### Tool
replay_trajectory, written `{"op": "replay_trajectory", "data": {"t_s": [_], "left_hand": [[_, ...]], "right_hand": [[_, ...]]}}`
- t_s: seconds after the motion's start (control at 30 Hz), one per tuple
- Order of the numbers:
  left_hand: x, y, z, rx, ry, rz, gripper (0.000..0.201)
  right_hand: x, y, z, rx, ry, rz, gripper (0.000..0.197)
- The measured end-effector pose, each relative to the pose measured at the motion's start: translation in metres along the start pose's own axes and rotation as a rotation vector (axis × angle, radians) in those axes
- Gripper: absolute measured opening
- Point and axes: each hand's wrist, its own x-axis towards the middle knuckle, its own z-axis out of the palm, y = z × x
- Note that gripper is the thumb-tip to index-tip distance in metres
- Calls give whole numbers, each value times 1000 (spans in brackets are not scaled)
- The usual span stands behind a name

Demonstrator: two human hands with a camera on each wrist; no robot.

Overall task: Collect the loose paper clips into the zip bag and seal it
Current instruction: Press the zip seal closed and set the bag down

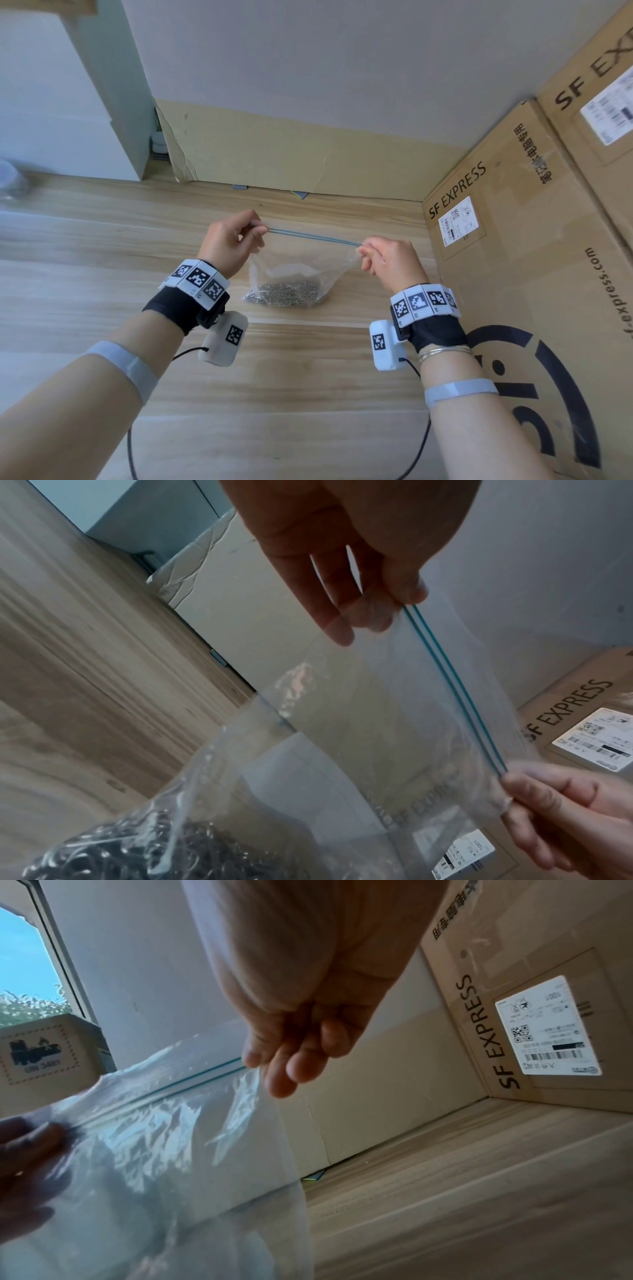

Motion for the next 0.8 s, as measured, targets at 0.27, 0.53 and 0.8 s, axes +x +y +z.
{"op": "replay_trajectory", "data": {"t_s": [0.27, 0.53, 0.8], "left_hand": [[-14, -19, 6, -198, -43, -211, 10], [-28, -42, 16, 44, -109, -309, 50], [-39, -39, 7, -32, -163, -210, 76]], "right_hand": [[3, 4, 24, 249, -120, 143, 11], [2, 6, 65, 444, -188, 253, 24], [-5, 6, 67, 528, 32, 323, 51]]}}
